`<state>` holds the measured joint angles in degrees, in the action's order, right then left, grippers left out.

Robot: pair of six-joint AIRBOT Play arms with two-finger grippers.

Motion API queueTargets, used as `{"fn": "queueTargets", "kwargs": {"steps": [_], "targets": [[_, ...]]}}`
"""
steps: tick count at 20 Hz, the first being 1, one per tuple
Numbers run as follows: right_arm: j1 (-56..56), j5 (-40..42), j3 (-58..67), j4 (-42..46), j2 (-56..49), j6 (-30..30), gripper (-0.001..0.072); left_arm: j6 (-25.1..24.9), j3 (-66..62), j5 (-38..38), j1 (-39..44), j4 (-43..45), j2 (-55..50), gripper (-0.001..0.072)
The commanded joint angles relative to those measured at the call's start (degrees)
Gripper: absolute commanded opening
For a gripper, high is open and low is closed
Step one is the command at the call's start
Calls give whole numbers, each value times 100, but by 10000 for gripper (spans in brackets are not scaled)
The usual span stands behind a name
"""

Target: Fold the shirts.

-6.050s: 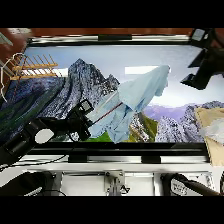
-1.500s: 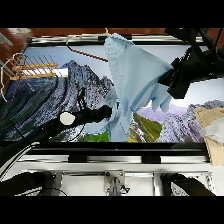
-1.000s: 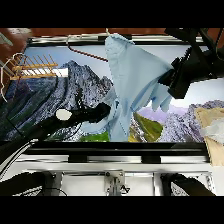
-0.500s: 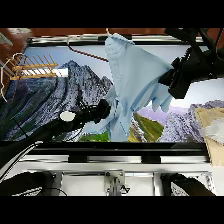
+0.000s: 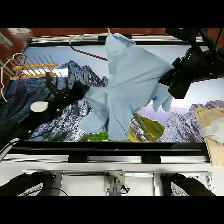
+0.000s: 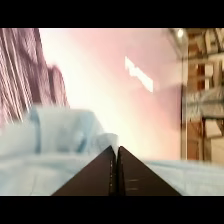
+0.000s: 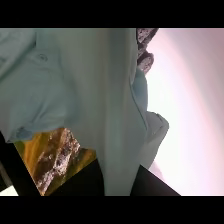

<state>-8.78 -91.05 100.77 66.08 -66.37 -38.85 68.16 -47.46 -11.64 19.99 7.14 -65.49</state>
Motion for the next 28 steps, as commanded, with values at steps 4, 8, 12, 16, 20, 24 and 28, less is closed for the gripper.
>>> {"fn": "queueTargets", "kwargs": {"steps": [4, 8, 12, 16, 20, 24, 28], "targets": [[2, -223, 4, -748, 4, -417, 80, -1032, -337, -1707, -1711, 192, 376, 43], [2, -557, 4, -664, 4, -796, 80, -2020, -586, -2457, -1851, 190, 610, 43], [2, -529, 4, -616, 4, -1016, 80, -1631, -590, -4524, -1779, 378, 793, 43], [2, -872, 4, -575, 4, -2114, 80, 87, -514, -5353, -977, 3226, 800, 42], [2, -1530, -35, -116, 7, -3222, 79, 938, 221, -4747, 236, 4472, 782, 42], [-243, -1545, -575, 0, 17, -3528, 79, 1773, 846, -2957, 1552, 4474, 680, 44], [-949, -1547, -1093, 710, 17, -3871, 79, 2061, 857, -2337, 2072, 4485, 433, 273]]}}
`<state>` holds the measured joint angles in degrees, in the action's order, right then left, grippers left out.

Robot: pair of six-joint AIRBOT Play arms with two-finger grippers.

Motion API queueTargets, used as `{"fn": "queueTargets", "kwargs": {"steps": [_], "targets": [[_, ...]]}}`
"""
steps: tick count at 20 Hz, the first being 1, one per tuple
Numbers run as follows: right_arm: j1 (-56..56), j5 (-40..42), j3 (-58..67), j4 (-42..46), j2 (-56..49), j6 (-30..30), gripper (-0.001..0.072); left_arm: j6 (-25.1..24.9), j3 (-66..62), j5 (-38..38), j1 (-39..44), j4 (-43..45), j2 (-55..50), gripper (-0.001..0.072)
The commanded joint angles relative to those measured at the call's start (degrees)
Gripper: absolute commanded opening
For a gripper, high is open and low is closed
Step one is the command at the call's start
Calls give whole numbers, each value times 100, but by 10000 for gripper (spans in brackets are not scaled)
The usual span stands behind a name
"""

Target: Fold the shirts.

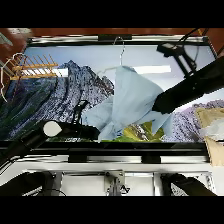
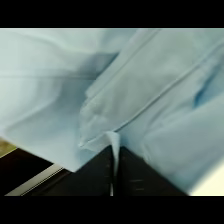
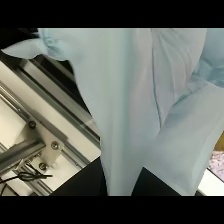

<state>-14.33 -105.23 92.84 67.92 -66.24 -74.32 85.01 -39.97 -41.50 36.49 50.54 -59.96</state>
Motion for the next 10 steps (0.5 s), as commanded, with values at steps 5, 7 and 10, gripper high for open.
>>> {"fn": "queueTargets", "kwargs": {"steps": [5, 7, 10], "targets": [[-562, -127, -297, 1224, 295, -323, 77, 369, 103, 168, -435, 605, -72, 565], [-562, -120, -299, 1217, 431, -461, 77, 313, 101, 553, -772, 588, -120, 565], [-566, -96, -299, 1215, 466, -562, 77, 94, 101, 774, -710, 26, -363, 563]]}}
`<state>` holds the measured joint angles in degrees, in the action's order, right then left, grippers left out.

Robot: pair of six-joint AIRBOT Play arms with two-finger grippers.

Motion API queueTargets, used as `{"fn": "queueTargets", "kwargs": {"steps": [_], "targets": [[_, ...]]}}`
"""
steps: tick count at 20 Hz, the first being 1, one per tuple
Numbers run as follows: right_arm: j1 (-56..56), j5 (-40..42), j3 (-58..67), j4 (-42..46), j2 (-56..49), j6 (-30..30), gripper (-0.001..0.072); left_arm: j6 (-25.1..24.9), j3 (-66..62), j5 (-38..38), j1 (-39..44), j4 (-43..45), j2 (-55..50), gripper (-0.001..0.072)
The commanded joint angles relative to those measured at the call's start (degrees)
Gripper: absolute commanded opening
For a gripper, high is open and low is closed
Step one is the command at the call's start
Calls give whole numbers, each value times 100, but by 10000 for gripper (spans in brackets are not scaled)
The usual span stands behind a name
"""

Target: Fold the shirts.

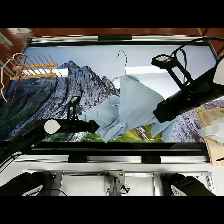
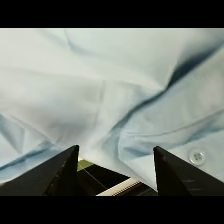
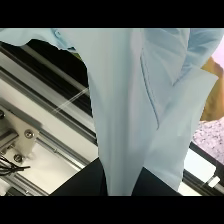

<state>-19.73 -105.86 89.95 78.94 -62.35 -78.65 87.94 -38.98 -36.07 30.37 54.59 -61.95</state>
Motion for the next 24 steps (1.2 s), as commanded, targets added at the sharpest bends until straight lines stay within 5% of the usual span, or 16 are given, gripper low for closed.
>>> {"fn": "queueTargets", "kwargs": {"steps": [1, 7, 12, 13, 14, 16, 20, 24], "targets": [[-26, -7, -11, 114, 79, -129, 77, -400, 2, 136, 15, -691, -297, 561], [-26, -7, -11, 111, 79, -127, 77, -501, 2, 184, 614, -1762, -1032, 551], [-26, -4, -11, 111, 79, -122, 77, -1078, 2, 555, 870, -3362, -1482, 550], [-26, -4, -11, 111, 79, -122, 77, -1182, 2, 634, 866, -3571, -1502, 497], [-26, -7, -11, 111, 79, -122, 77, -1300, 0, 752, 844, -3689, -1484, 285], [-26, -7, -11, 109, 79, -116, 77, -1567, -81, 754, 678, -3685, -1456, 87], [-26, -7, -11, 111, 79, -55, 77, -2118, -136, 697, 173, -3595, -1043, 46], [-26, 0, -9, 111, 79, 44, 77, -2144, -136, 516, -413, -2704, -345, 45]]}}
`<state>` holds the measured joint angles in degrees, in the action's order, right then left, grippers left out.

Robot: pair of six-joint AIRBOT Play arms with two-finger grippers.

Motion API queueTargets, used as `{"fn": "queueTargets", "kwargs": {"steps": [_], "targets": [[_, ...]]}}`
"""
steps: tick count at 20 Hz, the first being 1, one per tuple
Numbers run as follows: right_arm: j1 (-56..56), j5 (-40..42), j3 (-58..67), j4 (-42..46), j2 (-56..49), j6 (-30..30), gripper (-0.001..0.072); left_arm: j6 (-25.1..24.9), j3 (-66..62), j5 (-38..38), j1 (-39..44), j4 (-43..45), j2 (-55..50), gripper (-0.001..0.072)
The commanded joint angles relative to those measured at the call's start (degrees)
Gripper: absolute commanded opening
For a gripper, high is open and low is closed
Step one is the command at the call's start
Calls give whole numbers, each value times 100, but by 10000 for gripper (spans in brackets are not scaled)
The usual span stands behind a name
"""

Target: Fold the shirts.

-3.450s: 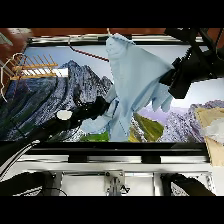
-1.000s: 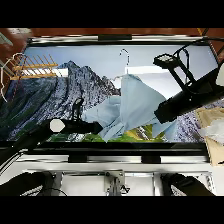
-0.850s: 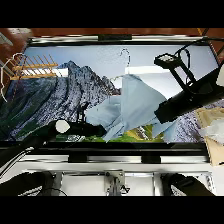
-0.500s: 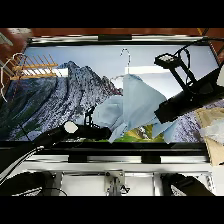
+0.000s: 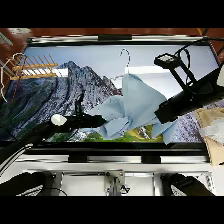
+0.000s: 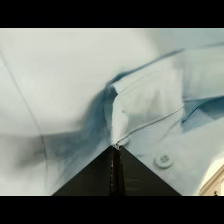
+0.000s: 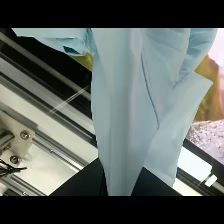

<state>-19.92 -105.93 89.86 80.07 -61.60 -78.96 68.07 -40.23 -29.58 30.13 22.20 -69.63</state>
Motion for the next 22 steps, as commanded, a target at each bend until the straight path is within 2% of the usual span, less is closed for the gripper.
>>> {"fn": "queueTargets", "kwargs": {"steps": [1, 4, 7, 10, 12, 16, 22], "targets": [[-7, 22, 0, -20, 4, 103, 77, -160, -11, -192, -560, 739, 590, 45], [-7, 227, 0, -284, 63, 295, 77, -140, -13, -190, -1222, 1141, 1016, 44], [-7, 1001, 0, -1093, 275, 761, 77, -149, -92, -221, -1904, 1134, 1147, 45], [-7, 1416, 0, -1696, 431, 1169, 77, -625, -437, -216, -2116, 1134, 1147, 45], [-7, 1318, 7, -1725, 444, 1178, 77, -870, -745, -98, -2120, 1182, 1147, 45], [-7, 1141, 4, -1738, 444, 1178, 77, -868, -1368, 63, -2118, 1543, 1161, 45], [-7, 1143, 4, -1259, 444, 1224, 77, -820, -1665, 59, -2166, 2205, 1353, 45]]}}
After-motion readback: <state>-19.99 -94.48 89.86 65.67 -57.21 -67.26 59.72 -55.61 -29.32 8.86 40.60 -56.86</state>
